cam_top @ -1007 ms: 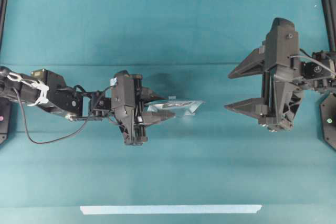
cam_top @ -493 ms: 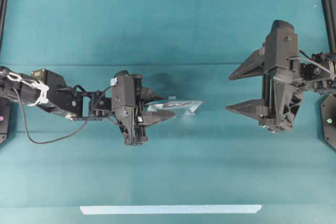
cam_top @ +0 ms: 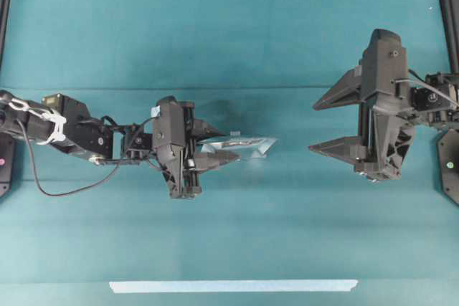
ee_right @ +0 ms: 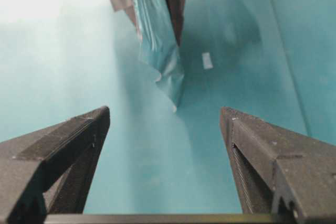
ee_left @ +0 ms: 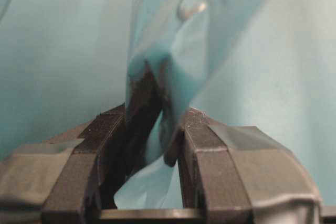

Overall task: Hand over the silver zip bag and make it stand upright.
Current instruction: 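Hold the bag upright with the left gripper, right gripper parked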

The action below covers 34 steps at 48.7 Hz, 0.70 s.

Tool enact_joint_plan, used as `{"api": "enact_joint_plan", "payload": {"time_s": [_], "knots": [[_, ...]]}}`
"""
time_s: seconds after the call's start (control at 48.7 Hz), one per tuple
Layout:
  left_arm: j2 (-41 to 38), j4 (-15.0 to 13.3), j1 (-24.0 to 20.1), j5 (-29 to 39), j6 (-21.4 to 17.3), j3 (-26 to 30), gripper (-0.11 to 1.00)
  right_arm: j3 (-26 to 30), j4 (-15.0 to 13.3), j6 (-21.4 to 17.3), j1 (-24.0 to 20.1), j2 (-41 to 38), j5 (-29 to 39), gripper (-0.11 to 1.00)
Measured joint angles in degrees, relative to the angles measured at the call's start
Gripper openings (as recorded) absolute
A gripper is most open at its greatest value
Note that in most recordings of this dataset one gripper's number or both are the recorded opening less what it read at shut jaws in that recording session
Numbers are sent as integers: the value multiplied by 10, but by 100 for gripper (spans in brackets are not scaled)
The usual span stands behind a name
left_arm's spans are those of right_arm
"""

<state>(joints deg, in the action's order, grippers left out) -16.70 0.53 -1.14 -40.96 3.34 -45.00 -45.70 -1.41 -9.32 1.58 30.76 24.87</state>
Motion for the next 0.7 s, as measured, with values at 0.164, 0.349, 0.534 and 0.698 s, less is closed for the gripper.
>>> {"api": "enact_joint_plan", "payload": {"time_s": [0.164,0.349,0.534,0.698], "knots": [[1,-1,0,-1,-1,0,28,0,-1,0,0,1,1,88],[0,0,0,-1,-1,0,28,-1,-1,0,-6,-1,1,88],[1,0,0,0,-1,0,28,-4,-1,0,-7,-1,1,88],[1,0,0,-1,0,0,28,-4,-1,0,-8,-1,0,88]]}}
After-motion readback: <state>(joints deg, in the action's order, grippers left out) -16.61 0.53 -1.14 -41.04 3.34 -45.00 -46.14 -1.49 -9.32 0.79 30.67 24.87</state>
